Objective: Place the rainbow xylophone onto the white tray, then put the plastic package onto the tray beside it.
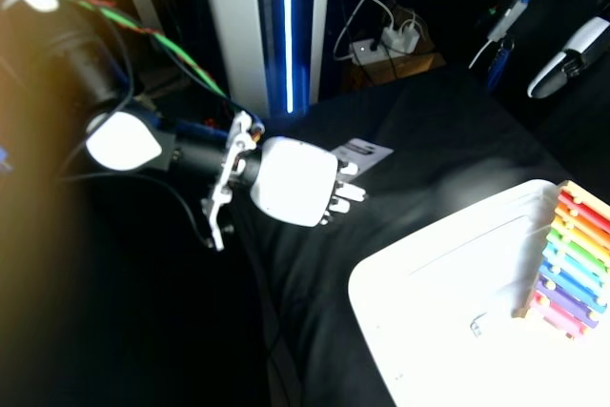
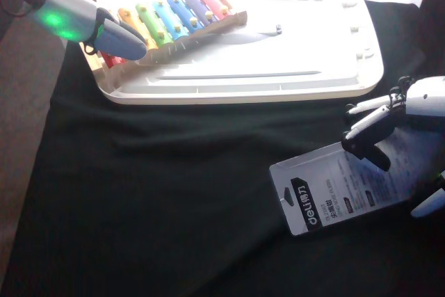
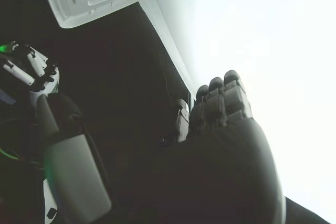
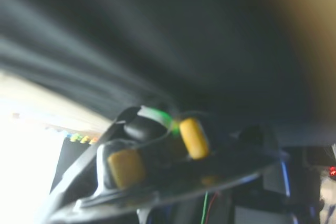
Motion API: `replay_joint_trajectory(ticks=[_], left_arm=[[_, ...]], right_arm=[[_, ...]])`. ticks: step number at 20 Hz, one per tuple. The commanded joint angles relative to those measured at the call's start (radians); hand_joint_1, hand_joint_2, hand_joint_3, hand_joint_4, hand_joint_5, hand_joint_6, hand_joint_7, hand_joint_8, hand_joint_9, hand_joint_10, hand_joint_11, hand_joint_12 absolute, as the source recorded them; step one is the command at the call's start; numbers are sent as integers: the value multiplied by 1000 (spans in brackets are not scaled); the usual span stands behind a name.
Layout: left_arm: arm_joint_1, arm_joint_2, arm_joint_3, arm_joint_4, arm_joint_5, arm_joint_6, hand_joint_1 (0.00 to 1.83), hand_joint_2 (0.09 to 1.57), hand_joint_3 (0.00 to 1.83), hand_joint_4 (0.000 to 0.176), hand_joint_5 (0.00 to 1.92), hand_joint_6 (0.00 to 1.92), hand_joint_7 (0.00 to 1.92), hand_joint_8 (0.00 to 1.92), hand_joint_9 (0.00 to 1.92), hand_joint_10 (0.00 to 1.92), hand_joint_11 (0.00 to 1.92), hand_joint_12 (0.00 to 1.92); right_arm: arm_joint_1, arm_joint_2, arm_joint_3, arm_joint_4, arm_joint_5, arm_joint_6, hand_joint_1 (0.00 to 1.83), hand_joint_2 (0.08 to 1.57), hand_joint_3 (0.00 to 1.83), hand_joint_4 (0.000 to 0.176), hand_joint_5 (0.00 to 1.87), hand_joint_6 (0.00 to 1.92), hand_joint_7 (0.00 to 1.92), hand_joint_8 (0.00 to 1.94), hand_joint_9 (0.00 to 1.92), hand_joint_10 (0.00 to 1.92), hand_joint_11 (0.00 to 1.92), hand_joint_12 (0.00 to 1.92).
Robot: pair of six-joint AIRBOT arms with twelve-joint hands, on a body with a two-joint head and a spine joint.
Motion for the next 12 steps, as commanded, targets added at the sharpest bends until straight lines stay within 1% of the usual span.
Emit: replay_joint_trajectory(ticks=[1,2,3,4,5,6,7,8,9,10,11,12], left_arm=[[-6,2,-1,-30,-102,-5,783,748,6,176,0,0,0,0,0,0,0,0],[-6,2,-1,-30,-102,-5,779,741,2,176,0,0,0,0,0,0,0,0],[-6,2,-1,-31,-102,-5,779,741,2,176,0,0,0,0,0,0,0,0],[-6,2,-1,-31,-102,-5,792,753,6,176,0,0,0,0,0,0,0,0],[-6,2,-1,-31,-102,-5,765,750,5,176,0,0,0,0,0,0,0,0],[-4,2,-1,-32,-102,-5,769,751,4,176,0,0,0,0,0,0,0,0],[-3,2,-1,-33,-102,-5,745,734,0,176,0,0,0,0,0,0,0,0],[-3,2,-1,-34,-102,-5,784,737,0,176,0,0,0,0,0,0,0,0],[-3,2,-1,-34,-102,-5,809,736,0,176,0,0,0,0,0,0,0,0],[-3,2,-1,-35,-102,-5,832,754,6,176,0,0,0,0,0,0,0,0],[-3,2,-1,-35,-102,-5,834,749,3,176,0,0,0,0,0,0,0,0],[-3,2,-1,-35,-102,-5,863,736,0,176,0,0,0,0,0,0,0,0]], right_arm=[[21,6,0,71,105,3,1529,1210,0,169,730,1921,1121,1941,1390,1921,1437,1921],[24,8,0,77,110,2,1554,1203,0,157,707,1921,1121,1941,1393,1921,1436,1921],[29,11,0,84,115,-1,1554,1203,0,157,707,1921,1121,1941,1393,1921,1436,1921],[34,15,-1,96,122,-10,1571,1224,0,169,713,1921,1036,1941,1285,1921,1351,1921],[38,18,-1,105,128,-15,1541,1243,0,175,716,1921,1015,1941,1256,1921,1333,1921],[43,21,-1,112,132,-21,1574,1239,0,169,696,1921,971,1941,1222,1921,1310,1921],[52,25,-1,121,137,-28,1608,1228,0,166,652,1921,949,1941,1225,1921,1310,1921],[60,29,-2,125,139,-35,1608,1222,0,167,624,1921,987,1941,1276,1921,1353,1921],[69,33,-2,130,140,-43,1509,1244,0,174,640,1921,1042,1941,1320,1921,1389,1921],[87,39,-2,139,141,-56,1471,1257,0,166,696,1921,1089,1941,1356,1921,1411,1921],[91,40,-2,140,141,-59,1455,1256,0,168,755,1921,1127,1941,1380,1921,1429,1921],[102,44,-1,144,141,-67,1508,1254,0,128,717,1921,1112,1941,1370,1921,1417,1921]])
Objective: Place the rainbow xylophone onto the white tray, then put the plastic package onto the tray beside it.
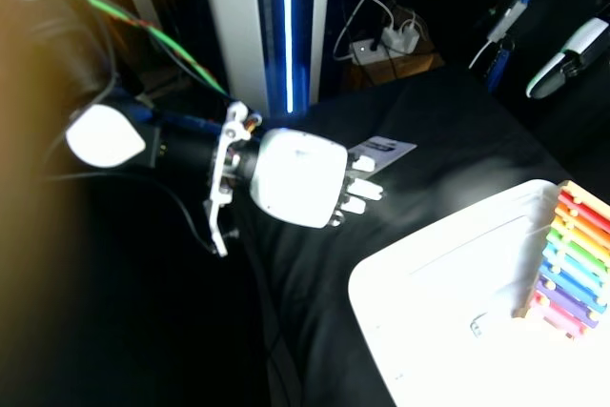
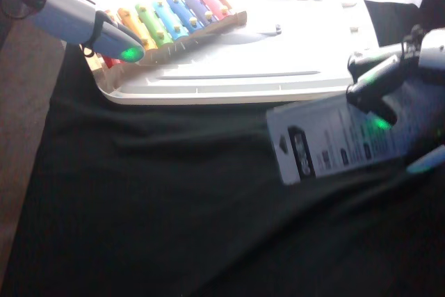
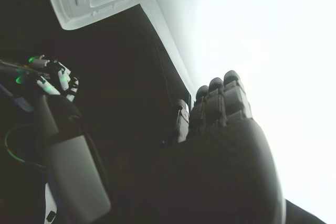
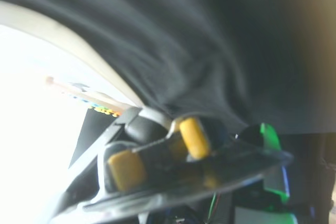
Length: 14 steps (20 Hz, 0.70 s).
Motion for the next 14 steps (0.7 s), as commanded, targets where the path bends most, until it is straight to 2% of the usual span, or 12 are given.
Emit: replay_joint_trajectory(ticks=[1,2,4,5,6,7,9,11,14], left_arm=[[-10,2,-1,-30,-103,-4,855,737,0,176,0,0,0,0,0,0,0,0],[-10,2,-1,-30,-103,-4,821,714,0,176,0,0,0,0,0,0,0,0],[-10,2,-1,-30,-102,-4,812,718,0,176,0,0,0,0,0,0,0,0],[-10,1,-1,-30,-102,-4,803,715,0,176,0,0,0,0,0,0,0,0],[-10,1,-1,-30,-103,-4,799,722,0,176,0,0,0,0,0,0,0,0],[-9,1,-1,-31,-103,-4,789,723,0,176,0,0,0,0,0,0,0,0],[-9,1,-1,-31,-103,-4,787,723,0,176,0,0,0,0,0,0,0,0],[-9,1,-1,-32,-104,-4,783,711,0,176,0,0,0,0,0,0,0,0],[-5,1,-1,-36,-109,-4,810,710,0,176,0,0,0,0,0,0,0,0]], right_arm=[[25,5,0,78,98,-3,1554,1222,0,166,755,1921,1141,1941,1381,1921,1431,1921],[34,7,1,81,98,-10,1571,1203,0,174,790,1921,1186,1941,1402,1921,1451,1921],[52,6,10,88,97,-20,1634,1181,0,49,730,1921,1159,1941,1403,1921,1461,1921],[60,3,19,95,97,-20,1652,1181,0,68,755,1921,1201,1941,1436,1921,1492,1921],[75,-4,29,95,96,-20,1663,1155,0,146,834,1921,1255,1941,1459,1921,1503,1921],[89,-14,43,95,94,-20,1669,1135,0,170,900,1921,1297,1941,1486,1921,1518,1921],[117,-30,63,95,83,-20,1711,1131,0,176,917,1921,1365,1941,1552,1921,1561,1921],[142,-52,88,95,70,-20,1727,1083,0,176,832,1921,1250,1941,1452,1921,1478,1921],[189,-97,137,95,43,-20,1736,1067,0,176,882,1921,1263,1941,1498,1921,1532,1921]])
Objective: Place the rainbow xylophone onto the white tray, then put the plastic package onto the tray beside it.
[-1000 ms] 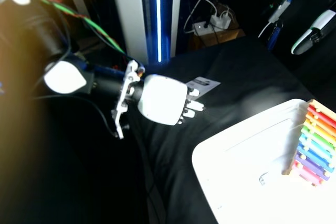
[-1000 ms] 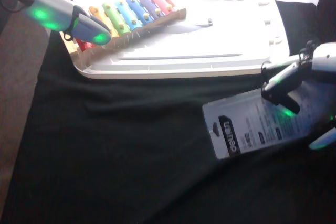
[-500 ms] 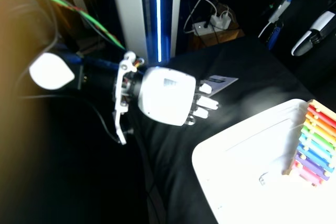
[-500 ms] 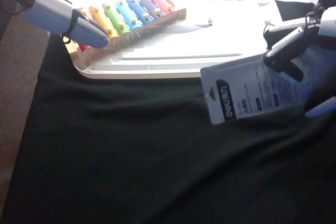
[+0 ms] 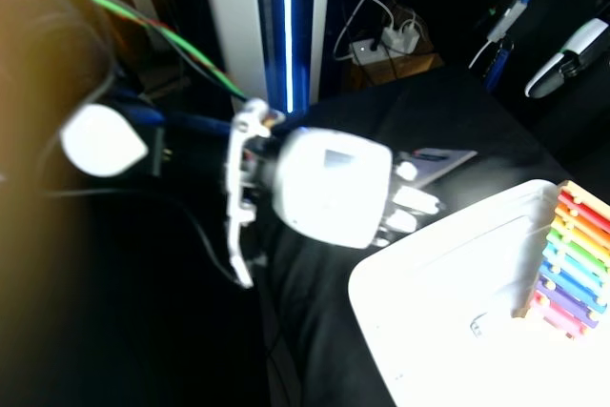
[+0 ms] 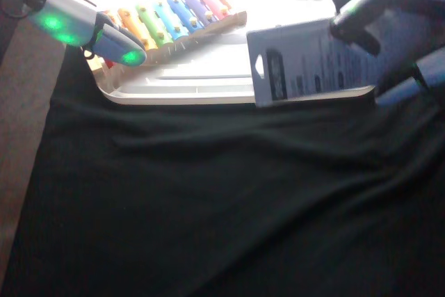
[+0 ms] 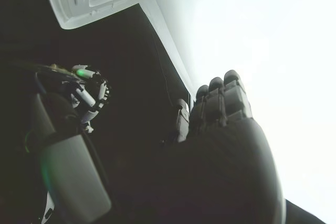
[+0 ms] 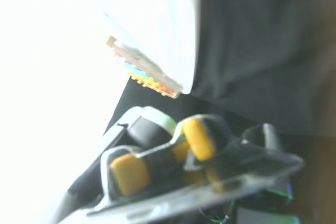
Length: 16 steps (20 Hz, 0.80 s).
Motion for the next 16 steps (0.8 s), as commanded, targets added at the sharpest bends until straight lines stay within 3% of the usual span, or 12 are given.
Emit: replay_joint_trajectory(ticks=[1,4,7,9,10,12,13,14,15,16], left_arm=[[-8,2,-1,-33,-108,-4,784,704,0,176,0,0,0,0,0,0,0,0],[-7,2,-1,-34,-112,-4,836,694,0,176,0,0,0,0,0,0,0,0],[-6,2,-1,-35,-113,-5,855,726,6,176,0,0,0,0,0,0,0,0],[-4,2,-1,-35,-114,-5,871,736,9,176,0,0,0,0,0,0,0,0],[-3,2,-1,-35,-114,-5,834,729,5,176,0,0,0,0,0,0,0,0],[-2,2,-1,-35,-116,-5,825,748,10,160,0,0,0,0,0,0,0,0],[-2,2,-1,-35,-117,-5,809,739,5,150,0,0,0,0,0,0,0,0],[-1,3,-1,-35,-118,-5,804,737,4,154,0,0,0,0,0,0,0,0],[-1,3,-1,-35,-118,-5,784,727,0,170,0,0,0,0,0,0,0,0],[-1,3,-1,-35,-119,-5,775,731,1,174,0,0,0,0,0,0,0,0]], right_arm=[[26,-8,13,81,71,9,1710,1073,0,176,878,1921,1274,1941,1490,1921,1522,1921],[55,-54,63,81,33,11,1575,1124,0,176,801,1921,1196,1941,1339,1921,1367,1921],[69,-97,114,83,-4,32,1537,1190,0,176,839,1921,1240,1941,1402,1921,1456,1921],[76,-122,144,86,-21,46,1632,1154,0,149,794,1921,1162,1941,1375,1921,1435,1921],[81,-134,158,86,-31,51,1587,1165,0,126,809,1921,1170,1941,1382,1921,1443,1921],[90,-152,179,86,-56,51,1548,1134,0,154,877,1921,1181,1941,1372,1921,1430,1921],[94,-163,190,86,-66,51,1533,1104,0,172,861,1921,1165,1941,1303,1921,1286,1921],[98,-179,207,86,-78,52,1557,1081,0,170,849,1921,1148,1941,1297,1921,1298,1921],[100,-191,219,86,-85,53,1600,1063,0,129,843,1921,1143,1941,1323,1921,1369,1921],[103,-212,241,86,-96,60,1615,1073,0,120,839,1921,1144,1941,1341,1921,1406,1921]])
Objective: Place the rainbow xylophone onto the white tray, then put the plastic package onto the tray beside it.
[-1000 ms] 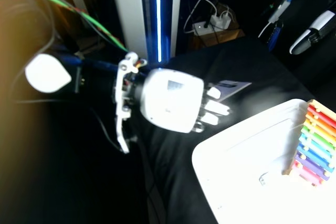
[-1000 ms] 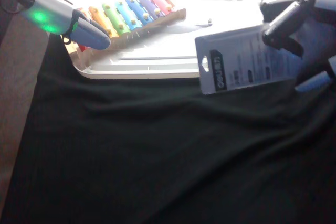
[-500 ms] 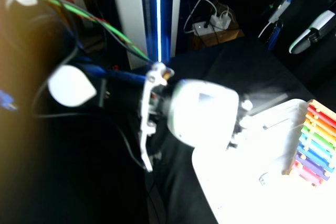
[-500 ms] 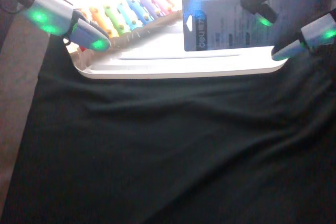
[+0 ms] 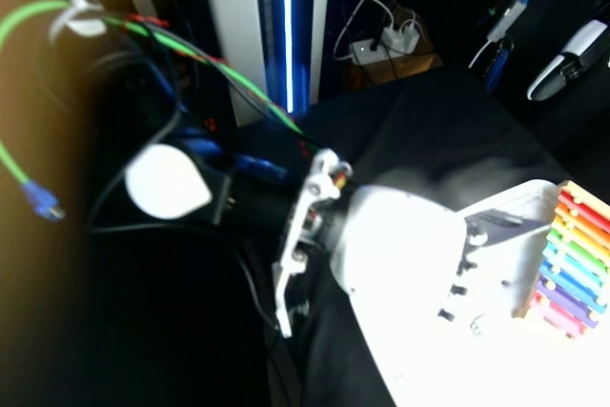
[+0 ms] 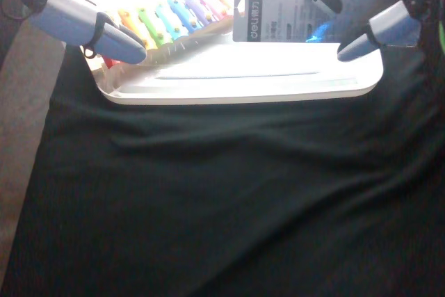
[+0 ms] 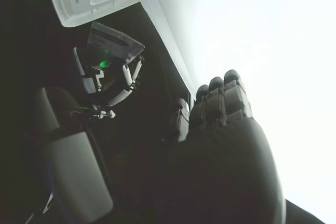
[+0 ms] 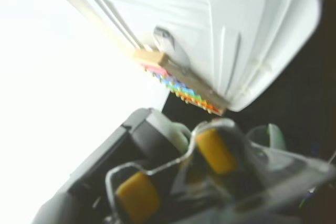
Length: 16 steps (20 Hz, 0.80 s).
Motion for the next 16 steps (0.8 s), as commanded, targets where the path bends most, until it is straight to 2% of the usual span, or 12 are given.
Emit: replay_joint_trajectory(ticks=[1,3,5,6,7,8,9,10,11,12,13,16], left_arm=[[-8,3,-1,-28,-102,-4,775,734,2,176,0,0,0,0,0,0,0,0],[-9,3,0,-28,-105,-4,782,749,8,176,0,0,0,0,0,0,0,0],[-10,3,1,-28,-109,-4,800,752,7,176,0,0,0,0,0,0,0,0],[-10,3,2,-28,-111,-4,789,749,5,176,0,0,0,0,0,0,0,0],[-12,3,2,-27,-113,-4,775,750,5,176,0,0,0,0,0,0,0,0],[-14,3,2,-27,-116,-4,771,754,6,176,0,0,0,0,0,0,0,0],[-14,3,3,-27,-119,-4,764,752,5,176,0,0,0,0,0,0,0,0],[-14,3,3,-27,-119,-4,780,756,6,176,0,0,0,0,0,0,0,0],[-15,3,3,-26,-120,-4,780,755,5,176,0,0,0,0,0,0,0,0],[-15,4,3,-25,-121,-4,753,748,1,176,0,0,0,0,0,0,0,0],[-16,4,3,-25,-123,-4,744,746,0,176,0,0,0,0,0,0,0,0],[-23,4,3,-21,-124,-3,755,744,0,176,0,0,0,0,0,0,0,0]], right_arm=[[22,-10,15,65,72,20,1570,1084,0,165,859,1921,1102,1941,1292,1921,1372,1921],[23,-40,46,65,60,42,1588,1074,0,176,914,1921,1160,1941,1349,1921,1424,1921],[24,-68,70,65,42,54,1583,1071,0,164,944,1921,1182,1941,1350,1921,1428,1921],[24,-79,81,64,36,57,1592,1078,0,153,917,1921,1159,1941,1340,1921,1433,1921],[24,-93,92,64,29,62,1618,1070,0,133,882,1921,1135,1941,1327,1921,1419,1921],[24,-110,106,63,20,66,1595,1081,0,80,821,1921,1117,1941,1325,1921,1407,1921],[24,-122,117,63,17,70,1584,1067,0,62,785,1921,1063,1941,1254,1921,1329,1921],[24,-140,133,61,13,79,1591,1067,0,61,765,1921,1044,1941,1220,1921,1293,1921],[24,-152,146,54,7,91,1611,1060,0,49,772,1921,1050,1941,1222,1921,1293,1921],[24,-160,155,45,4,103,1579,1067,0,46,820,1921,1050,1941,1205,1921,1269,1921],[24,-170,164,37,-1,112,1568,1075,0,0,859,1921,1083,1941,1235,1921,1291,1921],[23,-189,175,2,-27,128,1558,1078,0,0,894,1921,1116,1941,1275,1921,1338,1921]])
